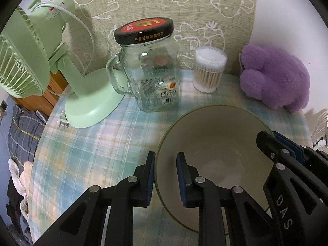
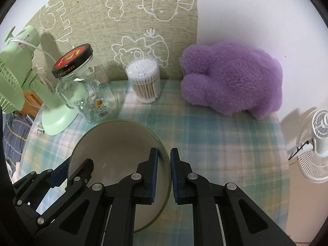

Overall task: Organize plates and bowls
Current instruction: 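Lift the floral bowl with both grippers and carry it toward the plate stack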

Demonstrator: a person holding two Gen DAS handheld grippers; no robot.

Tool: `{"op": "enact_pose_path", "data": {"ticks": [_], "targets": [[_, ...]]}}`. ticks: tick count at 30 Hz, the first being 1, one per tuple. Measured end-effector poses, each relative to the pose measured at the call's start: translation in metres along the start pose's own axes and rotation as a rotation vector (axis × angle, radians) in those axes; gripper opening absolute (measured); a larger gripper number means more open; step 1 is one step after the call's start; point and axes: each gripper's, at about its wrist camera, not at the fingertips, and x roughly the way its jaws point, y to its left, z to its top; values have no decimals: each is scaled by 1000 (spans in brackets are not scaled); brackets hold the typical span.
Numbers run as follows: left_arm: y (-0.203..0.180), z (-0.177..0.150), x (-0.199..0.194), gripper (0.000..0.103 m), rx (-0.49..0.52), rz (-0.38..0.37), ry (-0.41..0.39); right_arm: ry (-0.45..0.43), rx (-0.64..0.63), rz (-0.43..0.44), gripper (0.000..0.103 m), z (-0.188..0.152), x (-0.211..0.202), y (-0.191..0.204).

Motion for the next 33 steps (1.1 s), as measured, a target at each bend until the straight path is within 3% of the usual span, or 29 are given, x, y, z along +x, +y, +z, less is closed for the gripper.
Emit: {"op": "enact_pose_path", "data": {"ticks": [16,33], "targets": [[-3,-44,-37,18,41,-6,16,32,6,-5,15,-47,-42,-13],[8,-70,-116,18,59,-34,-67,-39,18,-37,15,-71,-120,-3]]}}
